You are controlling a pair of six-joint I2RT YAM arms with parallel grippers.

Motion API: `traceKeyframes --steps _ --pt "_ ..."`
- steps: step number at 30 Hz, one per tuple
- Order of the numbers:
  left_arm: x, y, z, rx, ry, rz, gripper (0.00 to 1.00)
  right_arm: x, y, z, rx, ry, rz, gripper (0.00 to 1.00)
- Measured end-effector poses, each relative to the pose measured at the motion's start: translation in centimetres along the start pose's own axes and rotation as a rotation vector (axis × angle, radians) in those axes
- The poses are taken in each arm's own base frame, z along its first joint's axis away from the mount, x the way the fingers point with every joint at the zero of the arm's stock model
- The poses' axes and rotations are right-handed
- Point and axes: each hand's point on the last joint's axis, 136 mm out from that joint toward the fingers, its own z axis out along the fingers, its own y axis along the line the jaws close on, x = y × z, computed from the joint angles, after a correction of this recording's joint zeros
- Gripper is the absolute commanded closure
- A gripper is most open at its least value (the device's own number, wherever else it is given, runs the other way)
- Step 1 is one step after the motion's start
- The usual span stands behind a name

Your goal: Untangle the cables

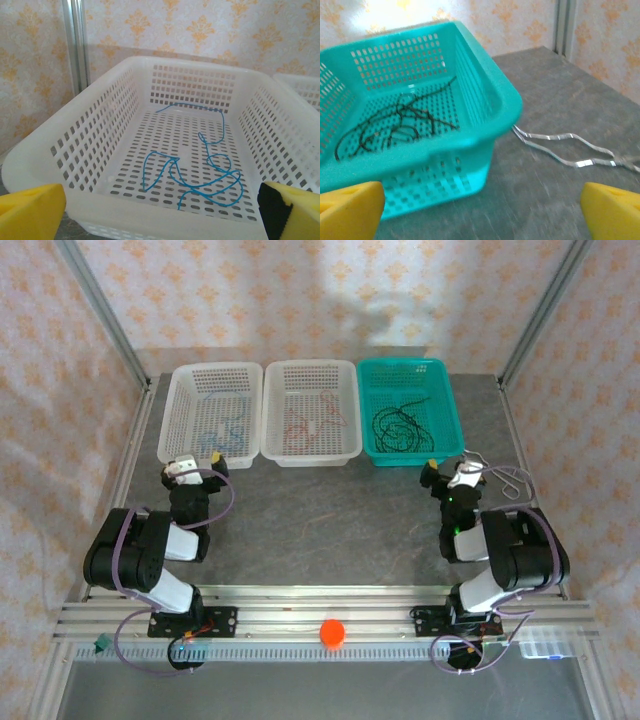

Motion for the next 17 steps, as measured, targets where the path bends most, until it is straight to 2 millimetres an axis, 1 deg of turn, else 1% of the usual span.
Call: traceKeyframes --steps 3,10,17 --pt "0.05 0.07 -0.01 -0.004 0.002 0.001 0.00 -0.89 0.36 0.49 -0.011 -0.020 0.005 0.00" --pt "0.60 -0.37 0.02 0.021 0.026 0.015 0.00 -0.65 0.34 0.51 -0.013 -0.009 0.003 0.00" --pt "0.71 -0.54 0.14 0.029 0.033 0.021 0.00 -0.63 0.39 0.51 -0.016 -0.008 0.003 0.00"
